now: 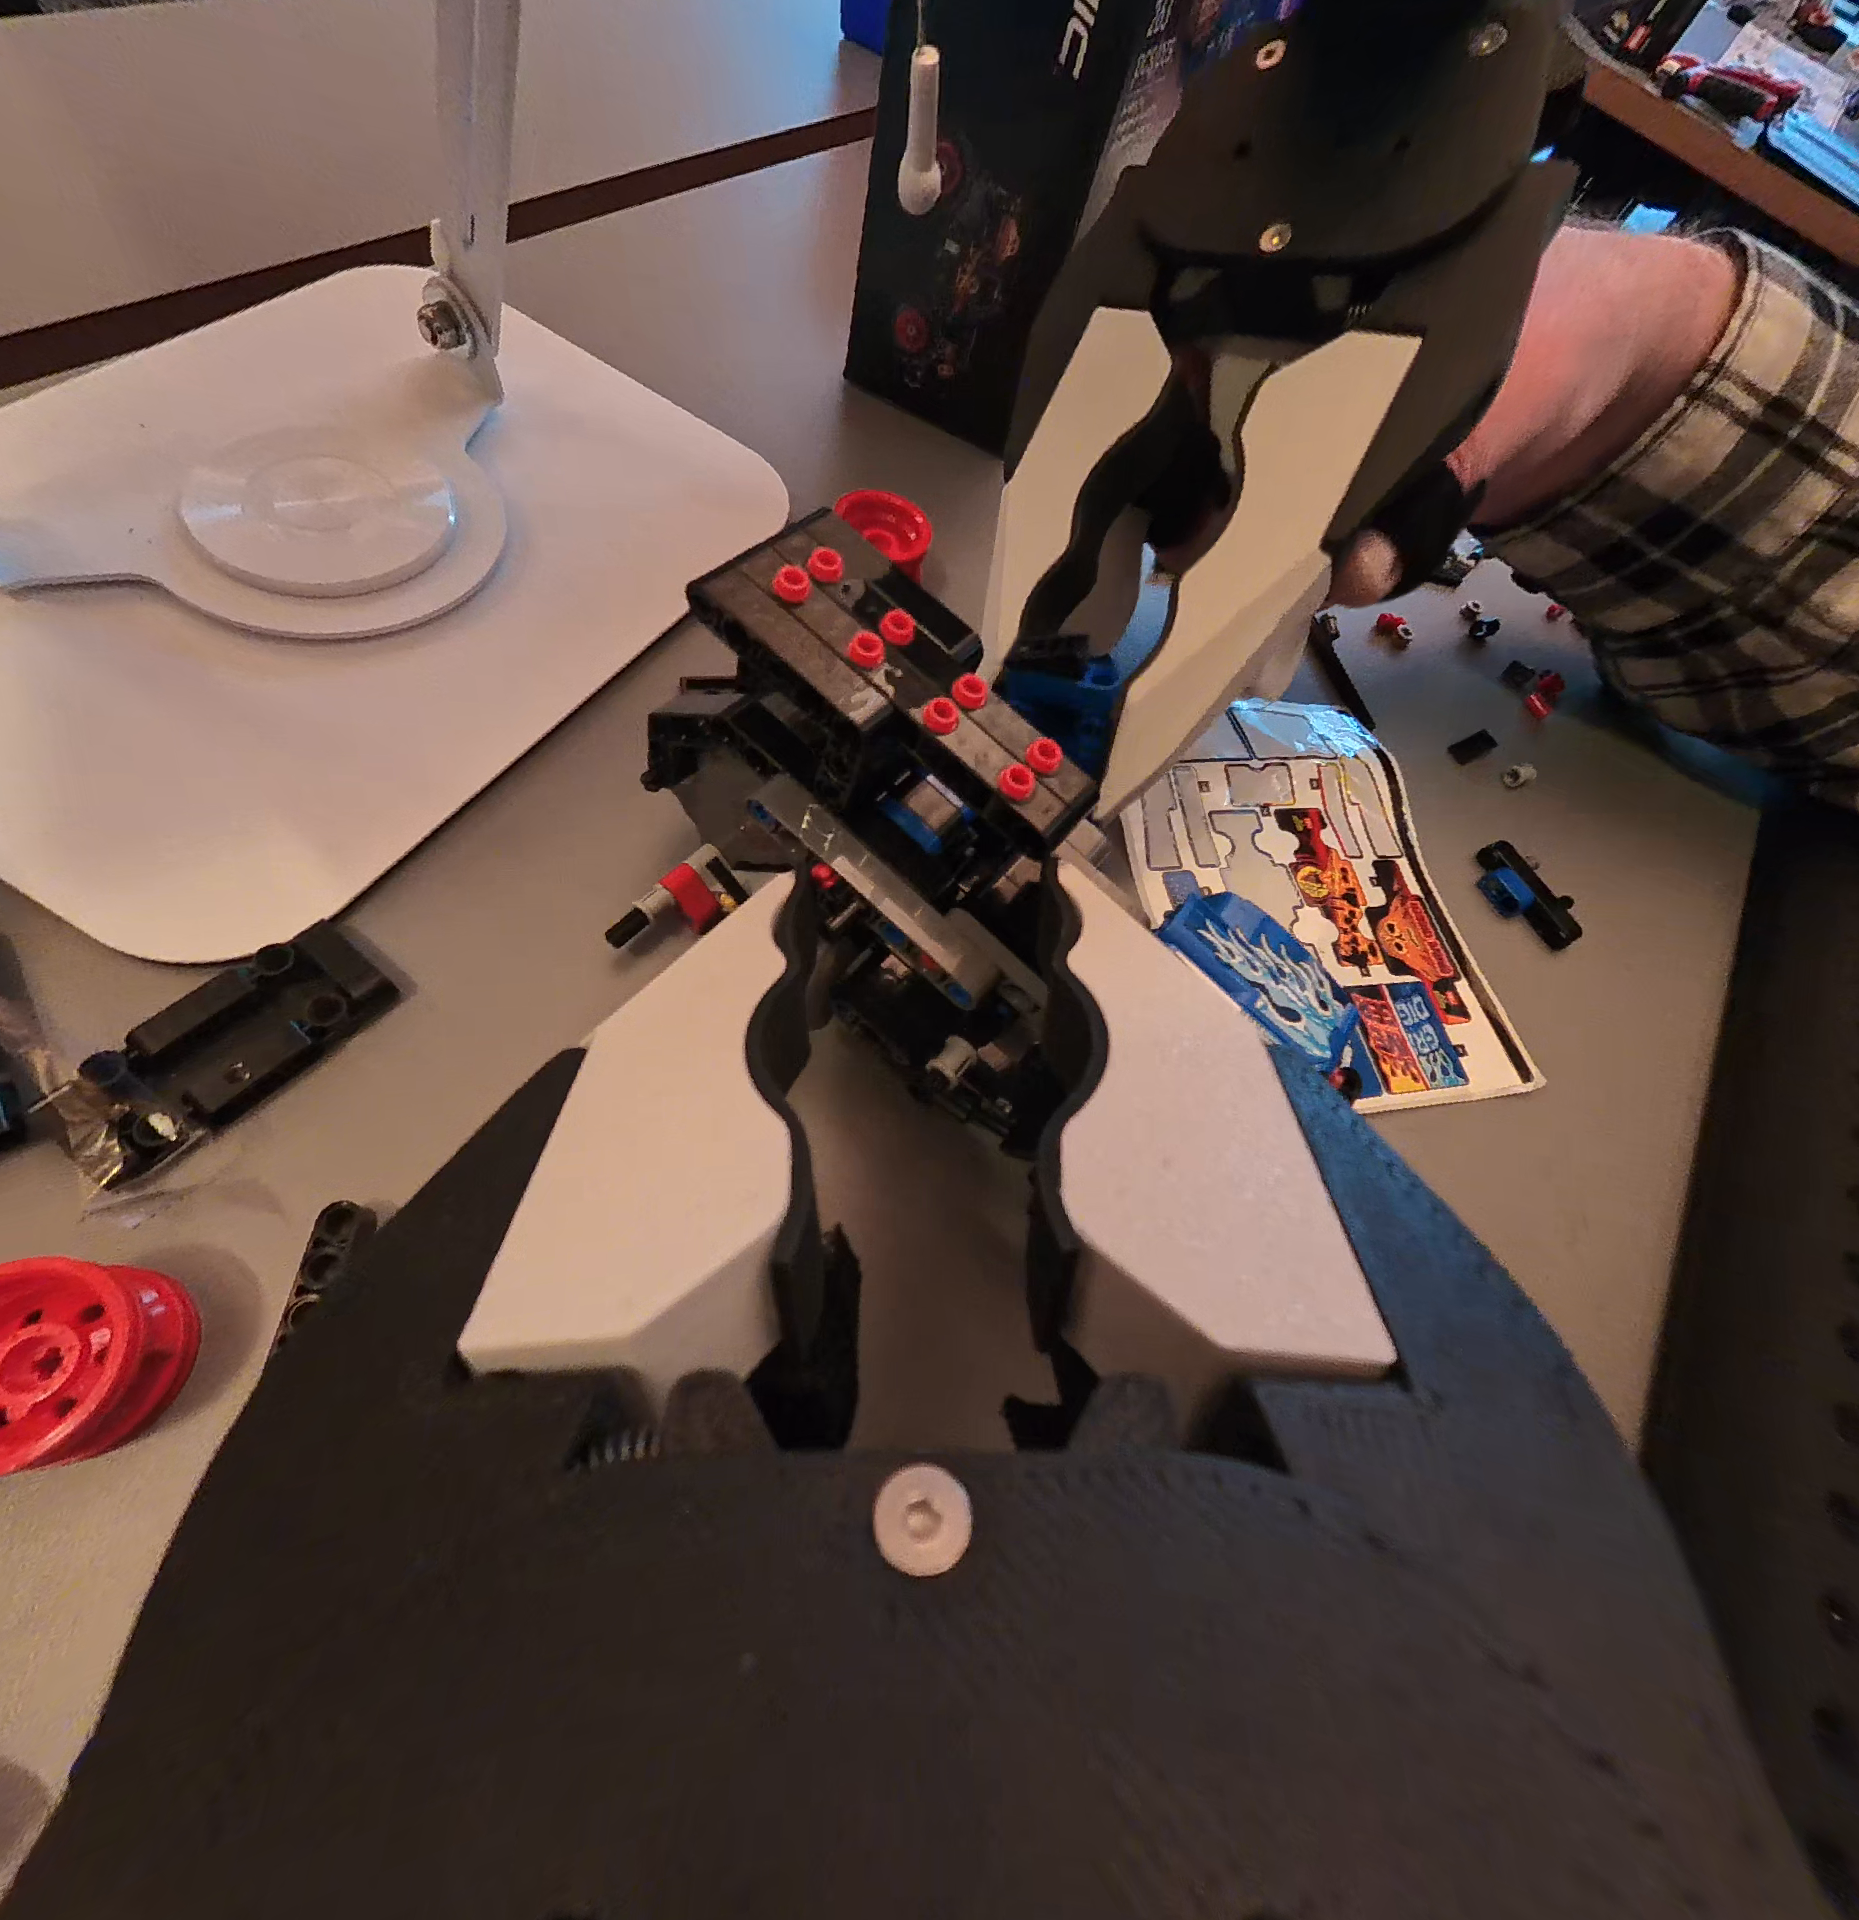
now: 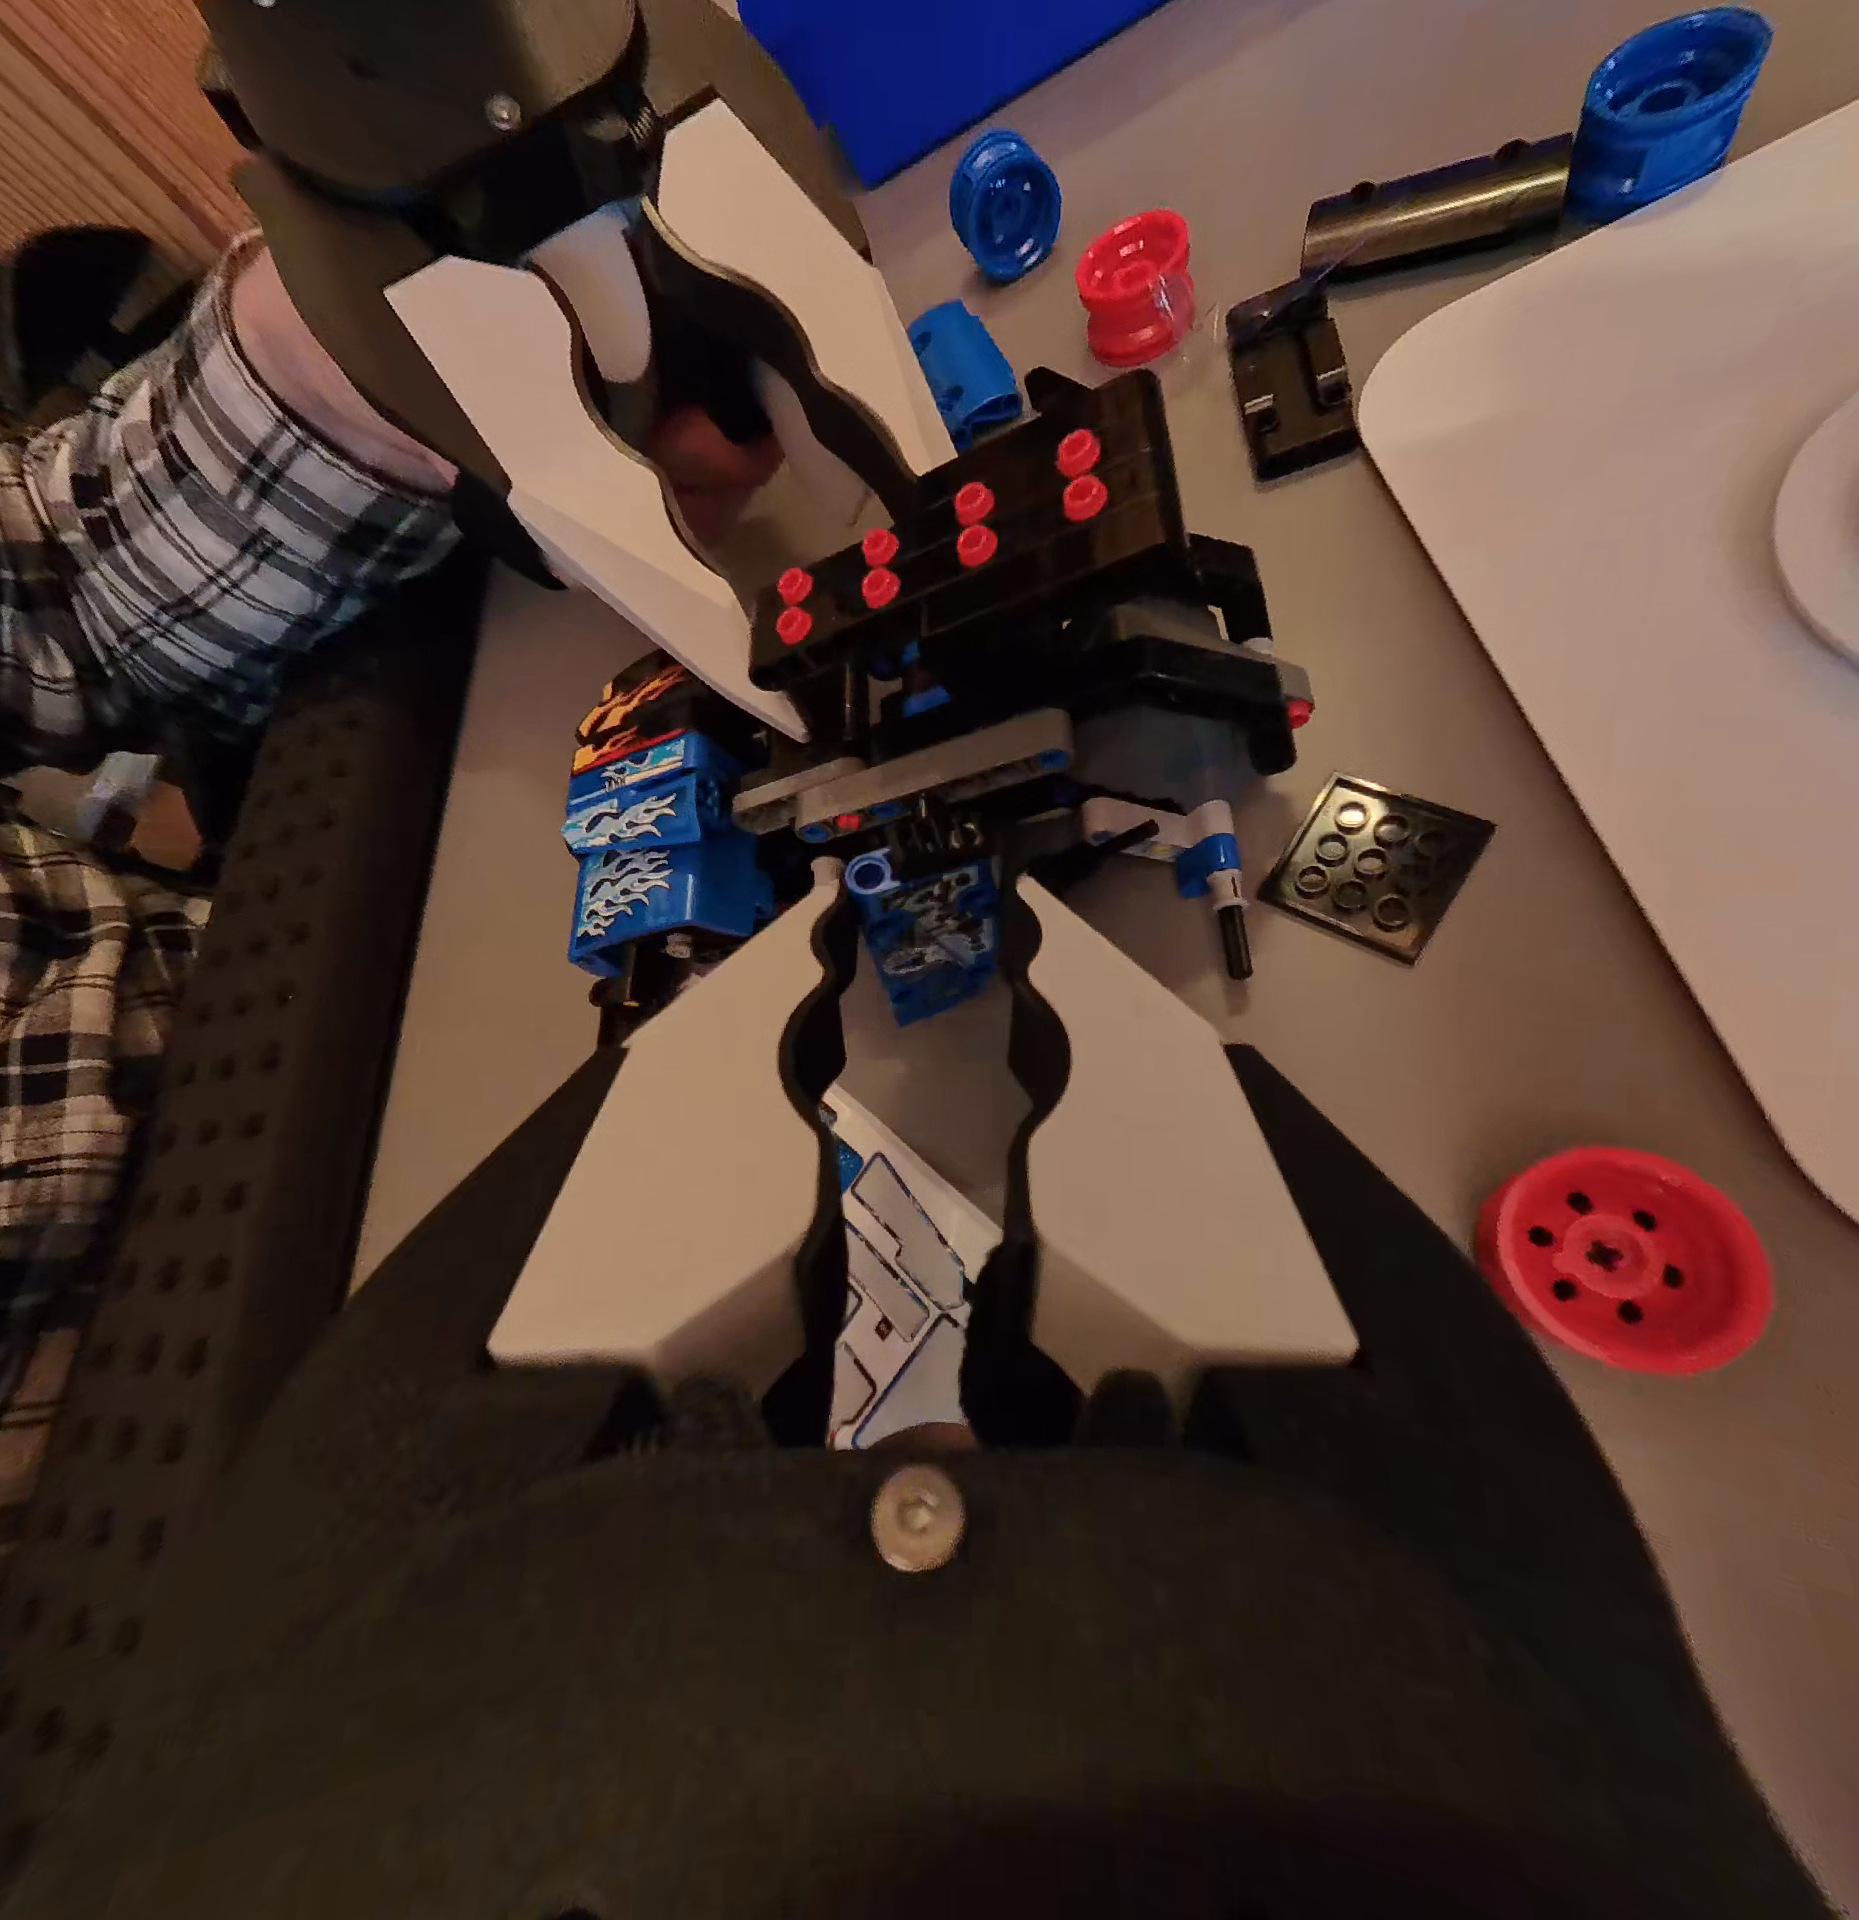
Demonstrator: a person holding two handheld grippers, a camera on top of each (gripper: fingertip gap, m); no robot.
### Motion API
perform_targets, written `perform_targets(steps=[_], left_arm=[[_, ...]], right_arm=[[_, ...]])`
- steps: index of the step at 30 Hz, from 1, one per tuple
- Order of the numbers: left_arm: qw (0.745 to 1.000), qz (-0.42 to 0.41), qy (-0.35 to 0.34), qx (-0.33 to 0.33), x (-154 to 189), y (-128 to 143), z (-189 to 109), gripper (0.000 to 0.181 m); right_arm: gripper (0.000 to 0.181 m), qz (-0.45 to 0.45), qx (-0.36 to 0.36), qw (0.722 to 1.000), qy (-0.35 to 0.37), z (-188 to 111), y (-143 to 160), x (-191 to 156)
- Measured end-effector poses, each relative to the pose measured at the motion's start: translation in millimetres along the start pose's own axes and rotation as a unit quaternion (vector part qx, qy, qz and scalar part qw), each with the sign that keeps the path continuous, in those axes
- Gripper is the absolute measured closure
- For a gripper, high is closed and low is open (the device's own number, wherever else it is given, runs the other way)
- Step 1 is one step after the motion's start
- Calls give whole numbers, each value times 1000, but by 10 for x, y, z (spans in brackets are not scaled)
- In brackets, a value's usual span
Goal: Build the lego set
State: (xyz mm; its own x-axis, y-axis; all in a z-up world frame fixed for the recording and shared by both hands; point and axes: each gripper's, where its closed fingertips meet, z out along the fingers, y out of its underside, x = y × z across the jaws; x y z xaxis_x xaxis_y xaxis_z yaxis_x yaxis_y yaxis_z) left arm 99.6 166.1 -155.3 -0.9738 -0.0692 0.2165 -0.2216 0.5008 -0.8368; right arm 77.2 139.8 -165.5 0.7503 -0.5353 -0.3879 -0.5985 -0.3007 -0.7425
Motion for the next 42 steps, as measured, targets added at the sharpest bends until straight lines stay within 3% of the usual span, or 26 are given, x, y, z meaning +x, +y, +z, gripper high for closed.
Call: perform_targets(steps=[4,9,13,15,19,24,30,34,42], left_arm=[[1000,1,-1,0,2,-1,0,140],[1000,2,0,-1,3,1,-3,140],[1000,2,0,-1,3,2,-3,139],[1000,1,1,-1,3,2,-3,140],[1000,1,0,-2,4,3,-4,139],[1000,0,0,-3,3,3,-3,139],[1000,2,-3,-6,1,3,-5,140],[1000,2,-2,-7,2,4,-7,140],[1000,3,-1,-8,5,8,-14,140]], right_arm=[[150,-17,-3,1000,4,23,19,-22],[159,-39,-17,999,20,34,72,-6],[156,-44,-29,998,34,15,111,9],[146,-46,-33,998,40,24,118,-7],[136,-31,-45,995,82,-31,171,70],[140,0,-88,987,132,-123,363,121],[134,23,-116,977,177,13,440,178],[143,-6,-142,965,222,31,441,229],[151,-66,-152,966,196,-3,472,194]])
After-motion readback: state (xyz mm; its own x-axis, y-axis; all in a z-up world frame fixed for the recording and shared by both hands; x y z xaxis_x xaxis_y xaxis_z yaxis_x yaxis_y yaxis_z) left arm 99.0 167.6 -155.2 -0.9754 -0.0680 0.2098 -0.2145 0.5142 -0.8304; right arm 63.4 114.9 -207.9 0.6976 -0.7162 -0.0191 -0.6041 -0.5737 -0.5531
